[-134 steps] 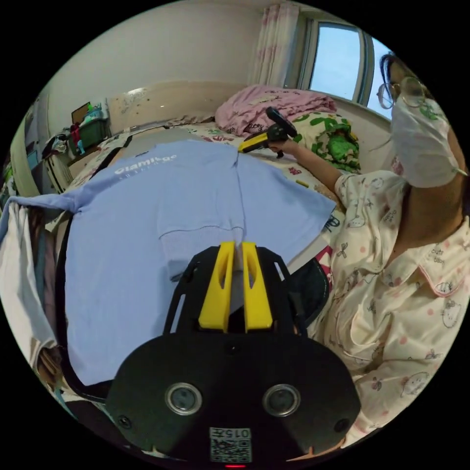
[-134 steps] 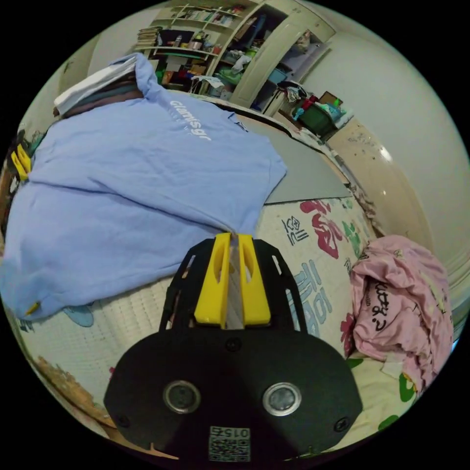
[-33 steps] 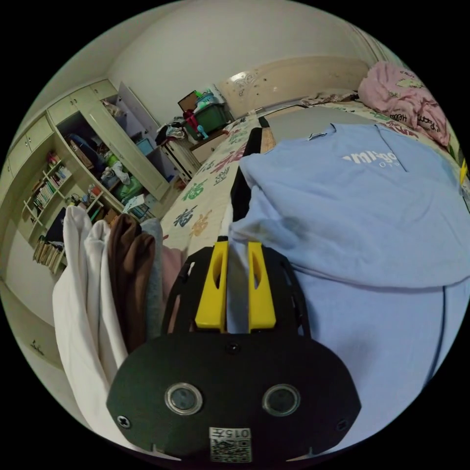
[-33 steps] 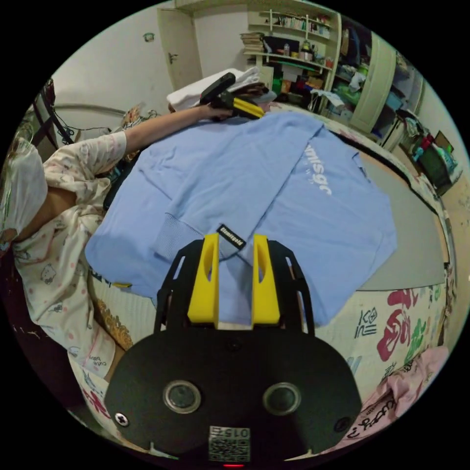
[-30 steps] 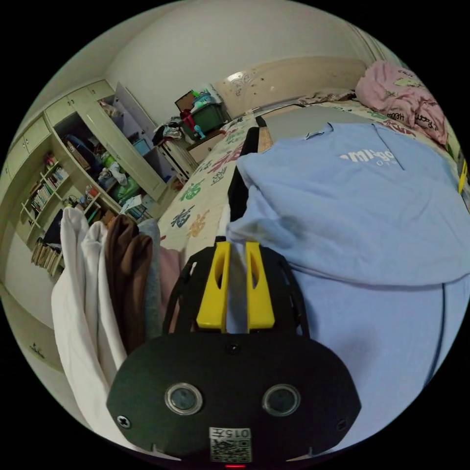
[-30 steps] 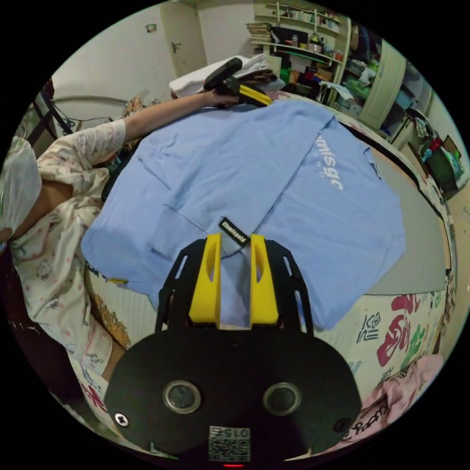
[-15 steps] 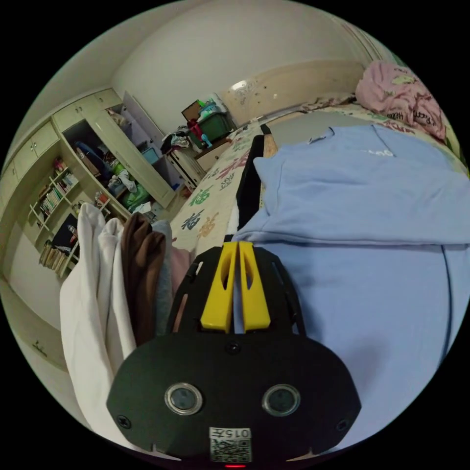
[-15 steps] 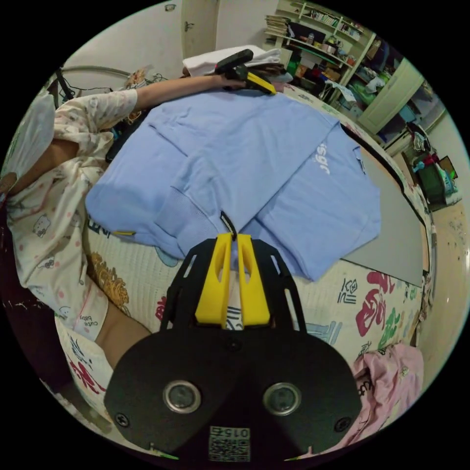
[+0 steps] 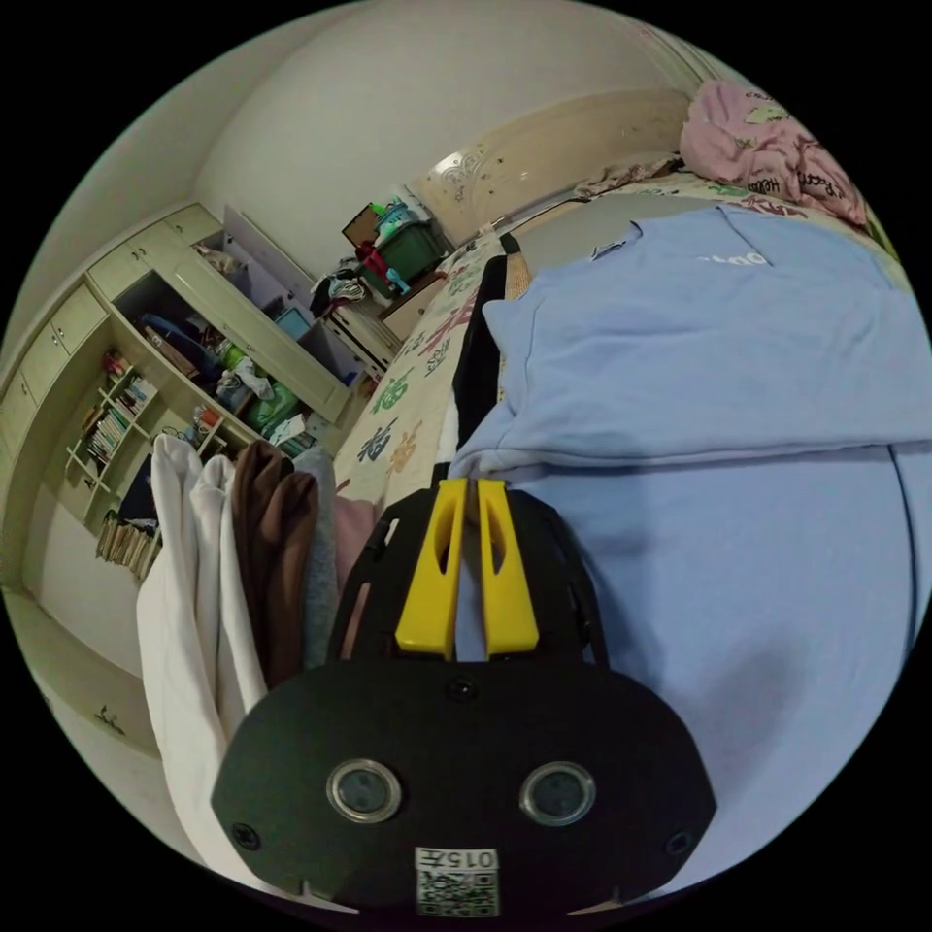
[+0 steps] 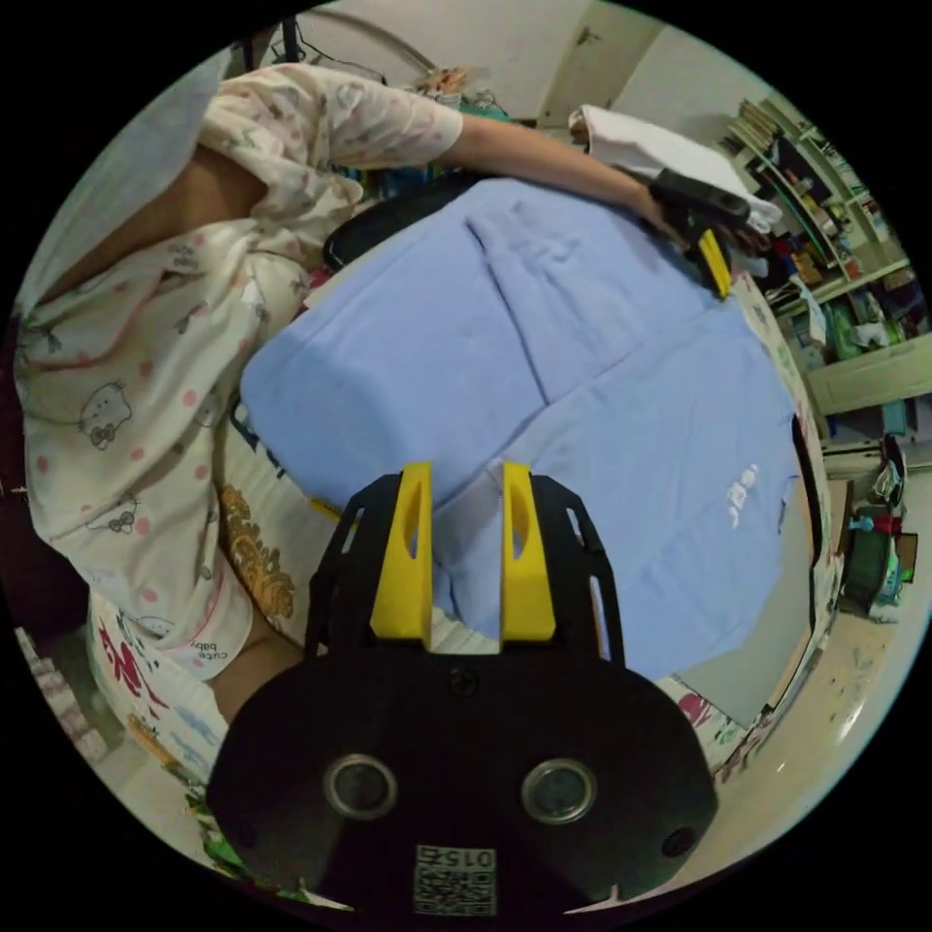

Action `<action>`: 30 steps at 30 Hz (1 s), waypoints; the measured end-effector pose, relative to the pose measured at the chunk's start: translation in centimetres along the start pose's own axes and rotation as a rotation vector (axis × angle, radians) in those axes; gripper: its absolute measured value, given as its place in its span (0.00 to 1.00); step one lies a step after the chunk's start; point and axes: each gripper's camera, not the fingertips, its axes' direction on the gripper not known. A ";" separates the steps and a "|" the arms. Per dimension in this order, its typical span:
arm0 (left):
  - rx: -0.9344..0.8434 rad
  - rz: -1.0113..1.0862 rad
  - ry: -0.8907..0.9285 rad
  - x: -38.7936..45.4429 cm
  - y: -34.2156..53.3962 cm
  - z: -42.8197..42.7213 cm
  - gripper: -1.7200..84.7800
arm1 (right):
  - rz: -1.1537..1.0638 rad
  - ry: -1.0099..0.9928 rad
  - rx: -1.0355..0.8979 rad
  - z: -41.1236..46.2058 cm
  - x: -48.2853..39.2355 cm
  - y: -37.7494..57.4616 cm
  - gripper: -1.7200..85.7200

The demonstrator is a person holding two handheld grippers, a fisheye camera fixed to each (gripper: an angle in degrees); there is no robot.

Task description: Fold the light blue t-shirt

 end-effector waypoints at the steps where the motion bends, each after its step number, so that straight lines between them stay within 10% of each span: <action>1: 0.000 -0.001 0.001 0.0 0.0 0.0 0.03 | 0.020 0.005 0.004 0.3 0.6 -0.2 0.10; 30: -0.055 -0.057 0.053 -1.5 3.0 1.8 0.02 | -0.027 -0.155 0.120 -4.2 11.0 -4.4 0.09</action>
